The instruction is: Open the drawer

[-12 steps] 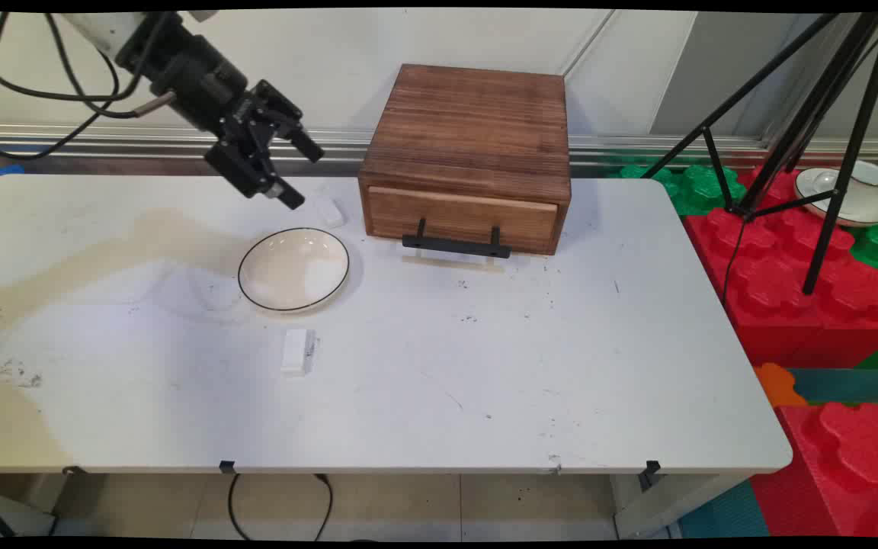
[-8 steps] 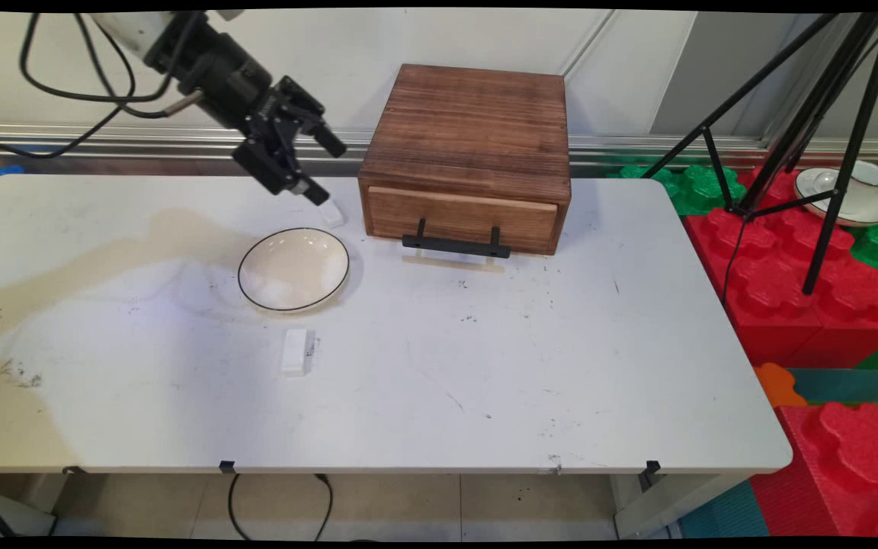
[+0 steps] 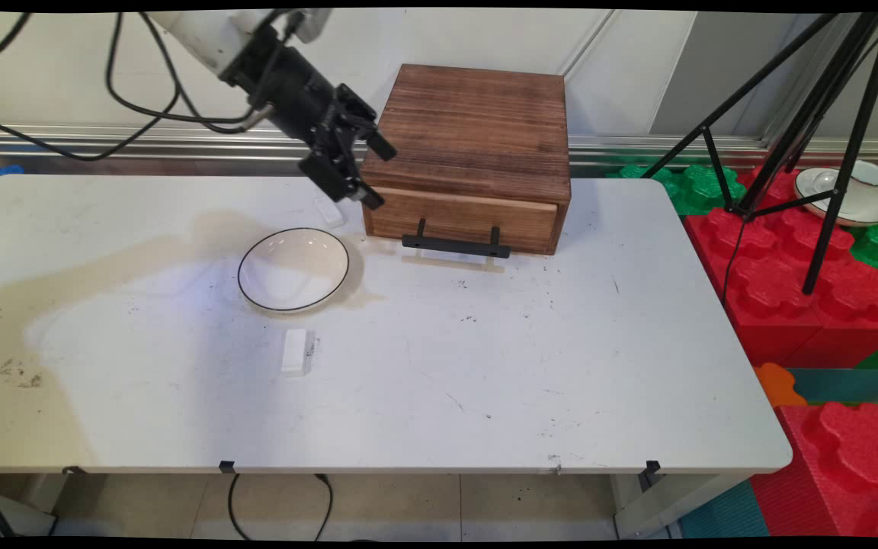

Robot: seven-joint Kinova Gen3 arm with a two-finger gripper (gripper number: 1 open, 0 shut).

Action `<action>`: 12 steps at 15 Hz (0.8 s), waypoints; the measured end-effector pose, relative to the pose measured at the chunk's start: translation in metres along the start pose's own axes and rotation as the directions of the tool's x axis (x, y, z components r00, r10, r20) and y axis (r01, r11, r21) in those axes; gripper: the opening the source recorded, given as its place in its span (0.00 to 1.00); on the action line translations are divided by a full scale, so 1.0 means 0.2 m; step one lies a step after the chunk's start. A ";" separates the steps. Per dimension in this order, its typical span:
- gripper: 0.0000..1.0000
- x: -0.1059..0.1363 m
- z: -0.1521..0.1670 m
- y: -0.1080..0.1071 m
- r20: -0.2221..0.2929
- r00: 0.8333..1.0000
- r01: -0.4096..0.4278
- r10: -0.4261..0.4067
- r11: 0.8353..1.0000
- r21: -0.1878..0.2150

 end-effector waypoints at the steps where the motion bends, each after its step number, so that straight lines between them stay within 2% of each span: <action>1: 1.00 0.02 0.03 -0.01 0.005 1.000 -0.006 0.006 1.000 0.001; 5: 1.00 0.07 0.17 -0.03 0.027 0.999 -0.026 0.026 1.000 0.005; 12: 1.00 0.11 0.42 -0.07 0.100 0.993 -0.059 0.058 0.998 0.005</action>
